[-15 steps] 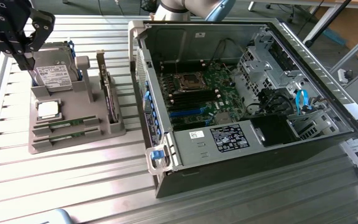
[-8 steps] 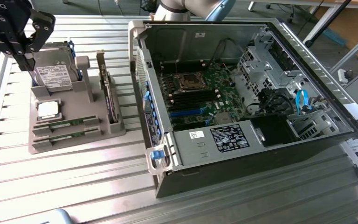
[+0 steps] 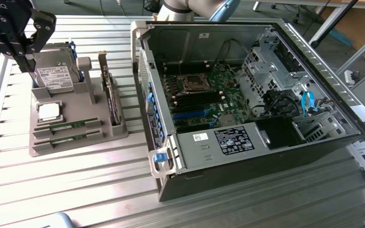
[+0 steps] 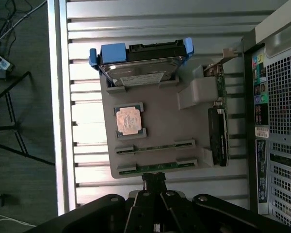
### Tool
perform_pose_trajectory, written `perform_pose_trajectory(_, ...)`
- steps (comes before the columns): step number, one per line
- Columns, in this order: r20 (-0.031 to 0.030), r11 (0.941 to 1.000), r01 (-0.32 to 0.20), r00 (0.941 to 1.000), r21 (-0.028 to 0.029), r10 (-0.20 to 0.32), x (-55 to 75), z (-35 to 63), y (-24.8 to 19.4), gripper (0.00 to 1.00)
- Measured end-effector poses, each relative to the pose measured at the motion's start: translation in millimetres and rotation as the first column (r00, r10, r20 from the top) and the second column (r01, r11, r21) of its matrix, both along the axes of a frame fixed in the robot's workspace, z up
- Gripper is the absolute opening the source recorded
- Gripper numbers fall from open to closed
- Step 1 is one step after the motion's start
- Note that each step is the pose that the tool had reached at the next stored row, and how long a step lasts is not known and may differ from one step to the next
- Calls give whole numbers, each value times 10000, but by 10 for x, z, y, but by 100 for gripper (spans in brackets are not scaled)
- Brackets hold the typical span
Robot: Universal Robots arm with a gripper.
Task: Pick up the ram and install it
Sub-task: 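Pick up the ram and move it above insertion slot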
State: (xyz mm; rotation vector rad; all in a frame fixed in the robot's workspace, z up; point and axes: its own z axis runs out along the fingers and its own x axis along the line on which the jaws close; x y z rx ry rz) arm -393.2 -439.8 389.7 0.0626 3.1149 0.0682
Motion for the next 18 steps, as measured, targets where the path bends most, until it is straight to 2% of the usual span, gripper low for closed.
perform_pose_trajectory(7, 0, 9984, -567, 9984, 0, 567, 0, 0, 0, 11)
perform_pose_trajectory(18, 1, 9888, -1495, 9888, 0, 1495, 0, 0, 0, 11)
